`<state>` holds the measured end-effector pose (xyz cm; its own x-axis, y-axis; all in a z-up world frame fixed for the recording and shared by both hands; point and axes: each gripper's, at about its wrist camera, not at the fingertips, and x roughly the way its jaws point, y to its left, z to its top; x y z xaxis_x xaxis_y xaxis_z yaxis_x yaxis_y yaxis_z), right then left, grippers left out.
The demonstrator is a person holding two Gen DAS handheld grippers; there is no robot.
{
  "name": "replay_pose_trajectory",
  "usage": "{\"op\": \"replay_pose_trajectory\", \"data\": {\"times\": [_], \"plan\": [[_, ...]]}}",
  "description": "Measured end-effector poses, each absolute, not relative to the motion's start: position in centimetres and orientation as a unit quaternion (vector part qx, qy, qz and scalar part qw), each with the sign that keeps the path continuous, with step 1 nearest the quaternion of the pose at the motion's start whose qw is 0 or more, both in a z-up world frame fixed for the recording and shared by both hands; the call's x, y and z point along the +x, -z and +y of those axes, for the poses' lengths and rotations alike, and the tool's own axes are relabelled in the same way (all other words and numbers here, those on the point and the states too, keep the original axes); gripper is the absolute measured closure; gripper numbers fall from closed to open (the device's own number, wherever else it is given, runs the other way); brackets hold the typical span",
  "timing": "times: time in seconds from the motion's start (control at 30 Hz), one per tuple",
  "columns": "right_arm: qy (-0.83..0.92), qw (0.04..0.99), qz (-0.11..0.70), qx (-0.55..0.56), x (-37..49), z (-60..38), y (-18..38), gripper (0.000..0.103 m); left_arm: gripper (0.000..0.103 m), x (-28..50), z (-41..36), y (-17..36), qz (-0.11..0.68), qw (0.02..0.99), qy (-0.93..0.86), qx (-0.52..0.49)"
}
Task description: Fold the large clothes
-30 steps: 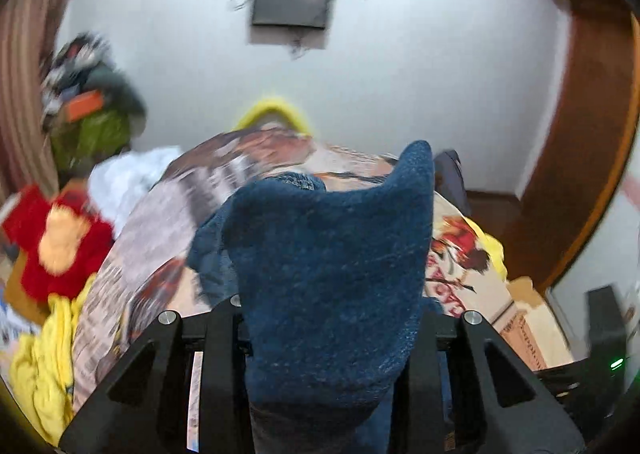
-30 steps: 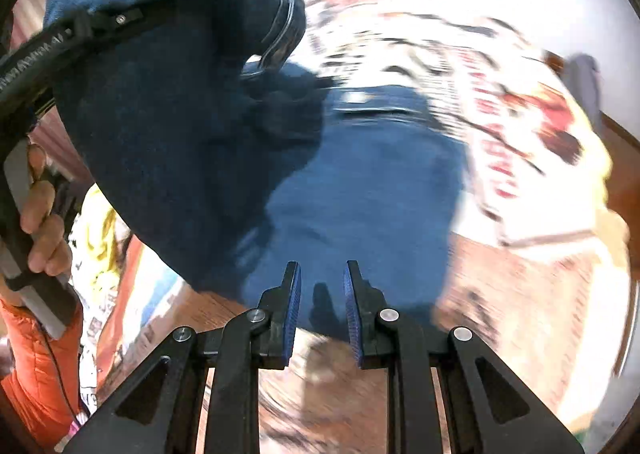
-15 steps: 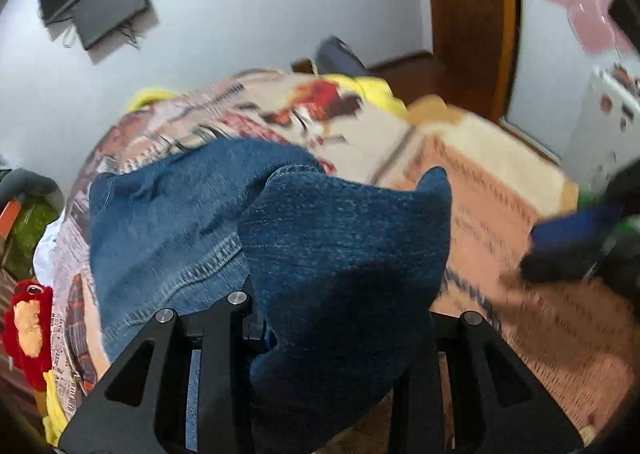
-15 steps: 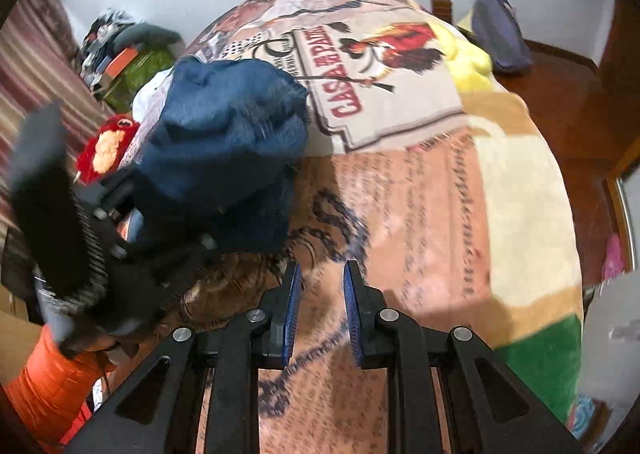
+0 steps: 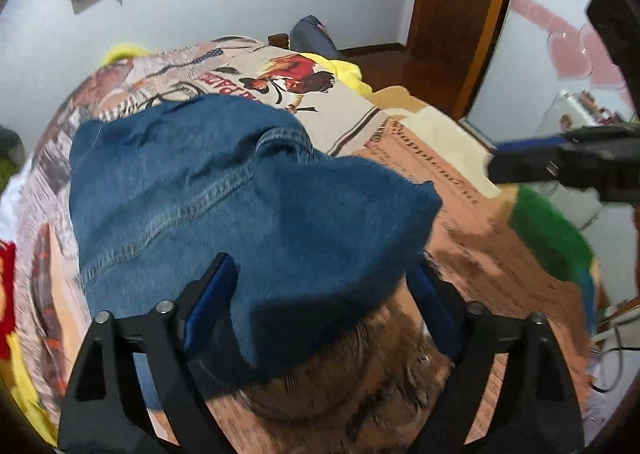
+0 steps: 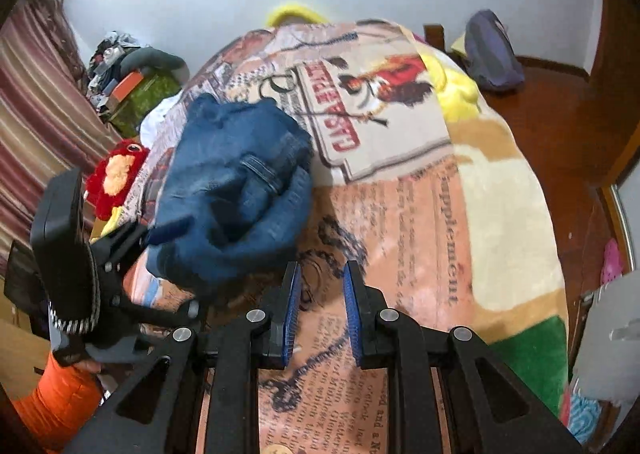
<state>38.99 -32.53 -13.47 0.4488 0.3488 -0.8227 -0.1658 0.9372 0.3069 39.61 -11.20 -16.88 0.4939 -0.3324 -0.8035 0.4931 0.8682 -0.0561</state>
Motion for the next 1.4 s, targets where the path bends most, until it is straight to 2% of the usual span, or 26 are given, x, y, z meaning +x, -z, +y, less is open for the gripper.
{"op": "replay_pose_trajectory", "data": {"times": [0.2,0.4,0.6,0.73,0.87,0.93,0.97,1.0,1.2,1.4], "plan": [[-0.181,0.852,0.487,0.070,40.4,-29.3,12.0,0.086,0.015,38.0,-5.2,14.4,0.423,0.882,0.201,0.050],[-0.214,0.851,0.478,0.037,42.2,-24.7,11.7,0.086,0.010,38.8,0.6,13.6,0.406,0.905,0.119,0.039],[-0.224,0.843,0.490,-0.018,44.1,-20.5,14.4,0.086,0.010,41.0,3.4,17.7,0.454,0.887,0.074,0.035],[-0.189,0.841,0.501,-0.076,44.6,-20.5,17.8,0.086,0.005,40.7,3.6,19.9,0.467,0.879,0.092,0.027],[-0.219,0.831,0.511,-0.009,44.6,-23.9,20.4,0.084,0.003,40.5,3.7,21.3,0.480,0.871,0.106,0.005],[-0.208,0.827,0.522,0.023,44.8,-25.6,21.1,0.044,0.001,40.2,3.7,21.6,0.479,0.872,0.102,0.009],[-0.167,0.833,0.527,0.020,44.8,-26.6,21.5,0.006,0.000,40.1,3.7,21.7,0.478,0.872,0.102,0.009],[-0.130,0.843,0.521,0.014,44.7,-27.5,21.8,0.000,0.000,39.9,3.9,21.8,0.479,0.872,0.102,0.004],[-0.120,0.831,0.541,0.049,43.7,-31.0,22.9,0.000,0.001,38.5,5.2,21.7,0.488,0.867,0.098,-0.022],[-0.083,0.845,0.527,0.046,42.7,-33.0,20.7,0.000,0.001,36.6,5.4,19.8,0.468,0.880,0.049,0.071]]}}
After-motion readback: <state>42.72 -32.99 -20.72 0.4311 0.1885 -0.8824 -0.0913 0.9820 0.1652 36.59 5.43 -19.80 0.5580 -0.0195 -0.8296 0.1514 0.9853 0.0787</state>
